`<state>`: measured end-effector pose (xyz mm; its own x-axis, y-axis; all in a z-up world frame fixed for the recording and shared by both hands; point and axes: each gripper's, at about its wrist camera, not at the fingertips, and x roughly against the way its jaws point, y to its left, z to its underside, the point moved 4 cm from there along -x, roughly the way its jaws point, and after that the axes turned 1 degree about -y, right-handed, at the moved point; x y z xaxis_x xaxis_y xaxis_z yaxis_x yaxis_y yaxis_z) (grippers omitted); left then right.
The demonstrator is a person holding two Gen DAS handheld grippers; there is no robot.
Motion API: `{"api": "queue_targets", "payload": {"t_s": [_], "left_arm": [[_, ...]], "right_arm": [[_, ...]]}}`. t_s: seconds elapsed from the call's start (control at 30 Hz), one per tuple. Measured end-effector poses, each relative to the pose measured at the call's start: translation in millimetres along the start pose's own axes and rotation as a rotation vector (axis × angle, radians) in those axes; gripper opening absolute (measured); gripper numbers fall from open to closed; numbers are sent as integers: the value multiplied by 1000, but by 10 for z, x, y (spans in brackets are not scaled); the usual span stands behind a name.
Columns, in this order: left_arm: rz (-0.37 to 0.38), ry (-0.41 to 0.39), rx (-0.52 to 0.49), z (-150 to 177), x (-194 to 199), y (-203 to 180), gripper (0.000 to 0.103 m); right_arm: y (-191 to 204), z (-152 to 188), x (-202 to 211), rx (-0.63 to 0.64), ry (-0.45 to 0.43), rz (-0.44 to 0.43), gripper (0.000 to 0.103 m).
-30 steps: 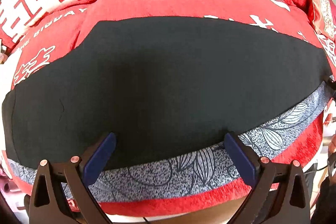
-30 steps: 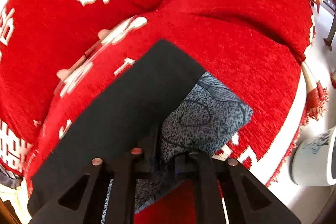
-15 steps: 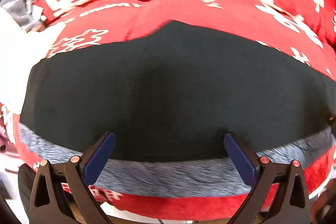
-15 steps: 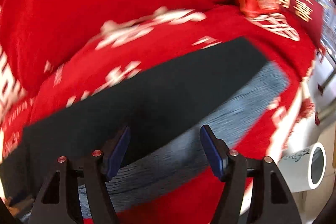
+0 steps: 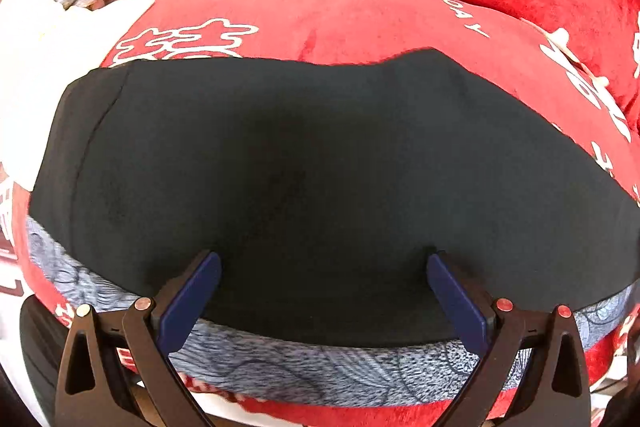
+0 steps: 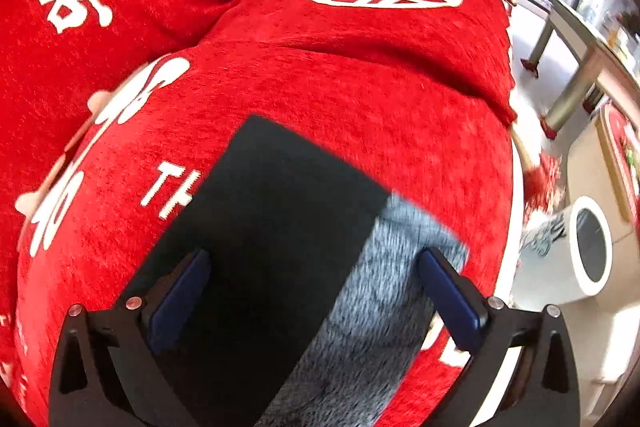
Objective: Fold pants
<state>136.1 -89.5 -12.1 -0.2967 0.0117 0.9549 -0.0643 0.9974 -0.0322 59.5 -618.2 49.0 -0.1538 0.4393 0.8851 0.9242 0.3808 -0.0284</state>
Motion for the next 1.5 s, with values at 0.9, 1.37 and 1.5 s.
{"api": "queue_targets", "payload": {"t_s": [0.9, 1.37, 1.5], "left_arm": [[-150, -125, 274, -194, 10, 1688, 103], [-43, -87, 2, 340, 0, 740, 103], [-54, -72, 83, 304, -41, 1016, 103]], "right_arm": [[1411, 1530, 565, 497, -19, -223, 102], [1796, 3676, 1892, 1072, -70, -505, 102], [1717, 3731, 1713, 1083, -61, -453, 102]]}}
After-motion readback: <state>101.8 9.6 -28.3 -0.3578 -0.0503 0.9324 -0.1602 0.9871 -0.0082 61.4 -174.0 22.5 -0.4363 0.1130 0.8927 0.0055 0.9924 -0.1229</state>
